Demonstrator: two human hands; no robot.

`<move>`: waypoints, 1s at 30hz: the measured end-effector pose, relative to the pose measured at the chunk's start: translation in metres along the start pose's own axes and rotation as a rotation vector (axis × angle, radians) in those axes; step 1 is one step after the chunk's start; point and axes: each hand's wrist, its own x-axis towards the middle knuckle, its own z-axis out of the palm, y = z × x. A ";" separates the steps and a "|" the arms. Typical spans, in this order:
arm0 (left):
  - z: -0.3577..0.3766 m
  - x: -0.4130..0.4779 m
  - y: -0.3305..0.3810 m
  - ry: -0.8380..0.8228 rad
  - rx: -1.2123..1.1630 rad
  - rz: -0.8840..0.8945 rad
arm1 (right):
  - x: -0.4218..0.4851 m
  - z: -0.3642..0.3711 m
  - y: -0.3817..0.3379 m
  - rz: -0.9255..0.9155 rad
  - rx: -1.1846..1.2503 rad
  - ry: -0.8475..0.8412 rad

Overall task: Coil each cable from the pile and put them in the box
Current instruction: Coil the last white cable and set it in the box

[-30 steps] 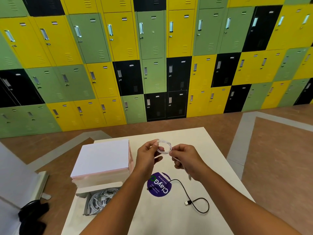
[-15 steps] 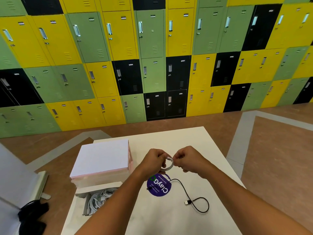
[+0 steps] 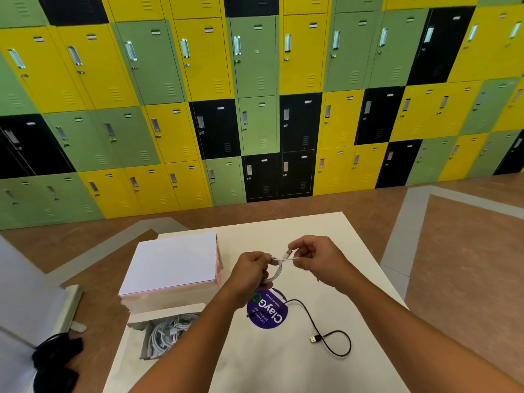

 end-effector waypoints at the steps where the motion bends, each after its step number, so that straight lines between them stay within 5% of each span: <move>1: -0.001 -0.001 0.001 0.002 -0.075 -0.021 | 0.001 0.000 0.001 0.005 -0.008 0.032; 6: -0.002 -0.004 0.014 0.021 -0.441 -0.081 | 0.000 -0.002 0.008 0.016 -0.043 0.154; 11: 0.002 -0.004 0.020 0.022 -0.546 -0.058 | -0.003 0.007 0.009 0.034 -0.147 0.190; 17: 0.013 -0.004 0.022 0.022 -0.468 -0.037 | 0.001 0.014 -0.009 0.136 0.352 0.316; 20: 0.016 -0.004 0.020 0.043 -0.442 -0.013 | 0.003 0.016 -0.012 0.131 0.336 0.366; 30: 0.022 -0.005 0.015 0.000 -0.383 0.008 | -0.001 0.025 -0.007 0.240 0.759 0.234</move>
